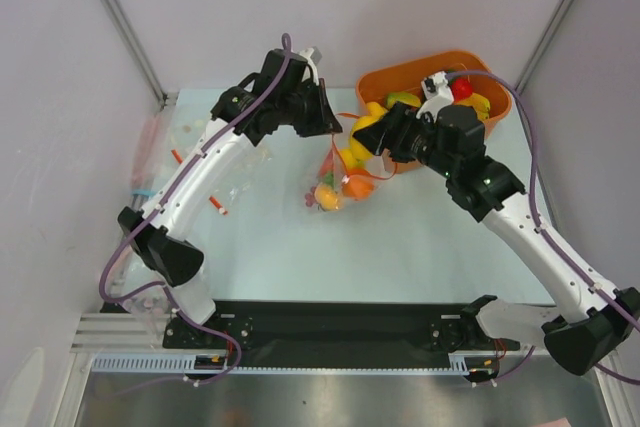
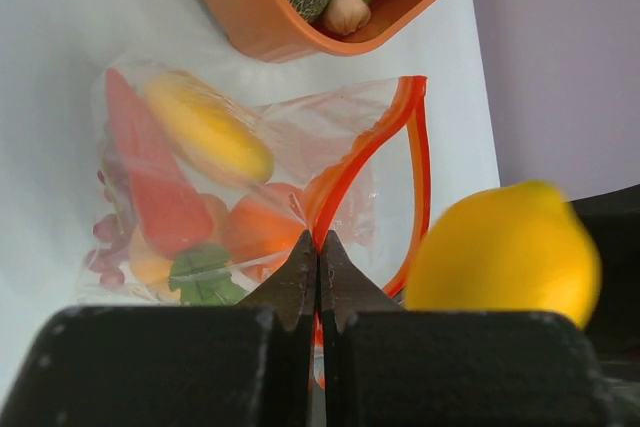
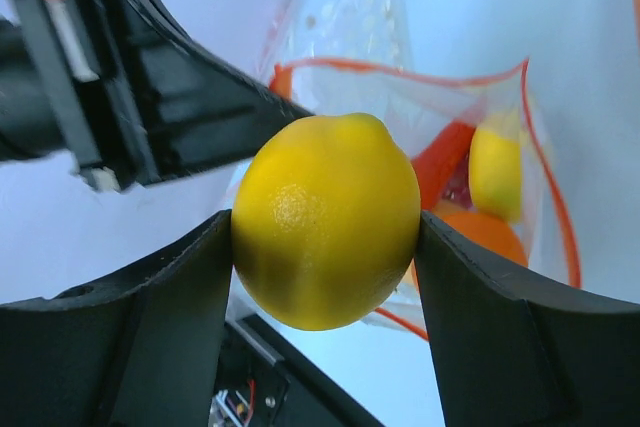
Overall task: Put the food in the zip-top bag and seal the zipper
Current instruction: Place the fake fruit in the zipper food storage bag.
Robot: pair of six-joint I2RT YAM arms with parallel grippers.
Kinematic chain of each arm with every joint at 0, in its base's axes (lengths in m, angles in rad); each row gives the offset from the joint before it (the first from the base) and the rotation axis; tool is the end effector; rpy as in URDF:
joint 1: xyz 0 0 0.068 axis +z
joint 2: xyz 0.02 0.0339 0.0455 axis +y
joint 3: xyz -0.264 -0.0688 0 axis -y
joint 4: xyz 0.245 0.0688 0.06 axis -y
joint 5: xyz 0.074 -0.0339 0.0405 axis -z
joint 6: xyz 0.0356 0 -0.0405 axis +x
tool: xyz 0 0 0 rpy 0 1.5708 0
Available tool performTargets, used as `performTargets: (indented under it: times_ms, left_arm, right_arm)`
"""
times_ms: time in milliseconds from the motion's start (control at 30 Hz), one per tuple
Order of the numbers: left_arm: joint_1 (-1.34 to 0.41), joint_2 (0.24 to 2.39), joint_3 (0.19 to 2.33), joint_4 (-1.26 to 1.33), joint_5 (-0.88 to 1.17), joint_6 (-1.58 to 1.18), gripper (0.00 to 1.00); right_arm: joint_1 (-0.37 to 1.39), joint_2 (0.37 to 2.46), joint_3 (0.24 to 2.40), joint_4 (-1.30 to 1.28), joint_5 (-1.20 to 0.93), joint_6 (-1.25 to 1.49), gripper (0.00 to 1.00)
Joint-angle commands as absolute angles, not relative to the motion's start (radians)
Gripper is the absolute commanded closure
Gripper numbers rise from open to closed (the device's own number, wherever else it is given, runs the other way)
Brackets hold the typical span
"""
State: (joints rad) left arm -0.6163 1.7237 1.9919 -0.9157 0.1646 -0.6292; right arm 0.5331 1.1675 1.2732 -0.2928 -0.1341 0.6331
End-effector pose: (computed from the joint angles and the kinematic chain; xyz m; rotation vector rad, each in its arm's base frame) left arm 0.2966 -0.2172 0.4314 0.0812 2.3485 -0.8386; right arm 0.2224 0.1368 0.4215 -0.0104 1.8586 0.9505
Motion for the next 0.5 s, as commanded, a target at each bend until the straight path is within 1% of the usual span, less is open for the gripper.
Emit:
performTargets:
  times_ms: [0, 133, 233, 267, 333, 367, 400, 467]
  left_arm:
    - [-0.611, 1.712, 2.065, -0.862, 0.216, -0.649, 1.0]
    - [-0.611, 1.7, 2.06, -0.854, 0.25, -0.64, 1.0]
    - [-0.611, 1.689, 2.054, -0.859, 0.253, -0.637, 1.0]
    - [-0.611, 1.687, 2.052, -0.862, 0.25, -0.635, 1.0]
    - [-0.611, 1.677, 2.043, -0.861, 0.25, -0.637, 1.0]
    - [-0.611, 1.674, 2.04, -0.861, 0.249, -0.637, 1.0]
    - [-0.612, 1.671, 2.034, -0.858, 0.247, -0.637, 1.0]
    - [-0.611, 1.664, 2.025, -0.859, 0.249, -0.634, 1.0]
  right_arm:
    - [0.575, 1.164, 1.237, -0.252, -0.092, 0.615, 0.72]
    - [0.577, 1.201, 1.206, -0.221, -0.086, 0.617, 0.72]
    - [0.577, 1.223, 1.21, -0.216, -0.061, 0.614, 0.66]
    - [0.577, 1.232, 1.212, -0.21, -0.055, 0.614, 0.57]
    - [0.577, 1.241, 1.219, -0.215, -0.048, 0.611, 0.32]
    - [0.577, 1.246, 1.227, -0.224, -0.043, 0.611, 0.12]
    - [0.577, 1.246, 1.23, -0.227, -0.043, 0.604, 0.06]
    - [0.577, 1.241, 1.238, -0.242, -0.034, 0.604, 0.02]
